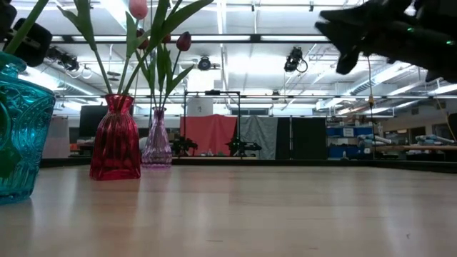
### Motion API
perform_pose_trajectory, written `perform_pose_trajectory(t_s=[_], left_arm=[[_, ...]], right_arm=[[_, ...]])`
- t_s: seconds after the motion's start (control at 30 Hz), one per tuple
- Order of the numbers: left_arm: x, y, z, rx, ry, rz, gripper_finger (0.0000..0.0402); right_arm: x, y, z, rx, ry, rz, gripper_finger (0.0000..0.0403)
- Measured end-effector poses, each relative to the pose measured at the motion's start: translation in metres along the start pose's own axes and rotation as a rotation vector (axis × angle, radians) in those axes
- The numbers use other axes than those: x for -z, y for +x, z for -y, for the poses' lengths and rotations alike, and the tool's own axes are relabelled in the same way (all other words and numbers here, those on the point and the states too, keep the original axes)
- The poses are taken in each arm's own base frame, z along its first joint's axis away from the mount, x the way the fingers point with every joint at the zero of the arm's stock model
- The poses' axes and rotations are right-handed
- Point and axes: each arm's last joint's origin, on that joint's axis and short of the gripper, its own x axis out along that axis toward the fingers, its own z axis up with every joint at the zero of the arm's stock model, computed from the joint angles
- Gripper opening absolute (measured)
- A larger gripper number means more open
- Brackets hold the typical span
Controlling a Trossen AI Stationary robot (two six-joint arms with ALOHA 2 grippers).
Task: Sort flowers into vase by color
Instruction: Return to Home Position
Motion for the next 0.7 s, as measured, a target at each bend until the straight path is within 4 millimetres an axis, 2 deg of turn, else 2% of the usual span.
perform_pose_trajectory(t_s=[0.2, 0.37, 0.57, 0.7], left_arm=[[-0.014, -0.001, 0.001, -0.038, 0.033, 0.011, 0.0131], [-0.015, -0.001, -0.001, -0.089, 0.109, 0.013, 0.0131], [-0.018, -0.001, -0.001, -0.086, 0.114, 0.044, 0.0125], [-0.004, 0.0, -0.003, -0.068, 0.116, 0.008, 0.0099]], right_arm=[[-0.012, -0.032, 0.0, -0.013, 0.041, 0.14, 0.0122], [-0.015, -0.037, 0.0, -0.001, 0.038, 0.092, 0.0121], [-0.024, -0.045, 0.001, 0.003, -0.011, 0.111, 0.0122], [-0.031, -0.051, -0.002, -0.08, -0.052, 0.124, 0.0122]])
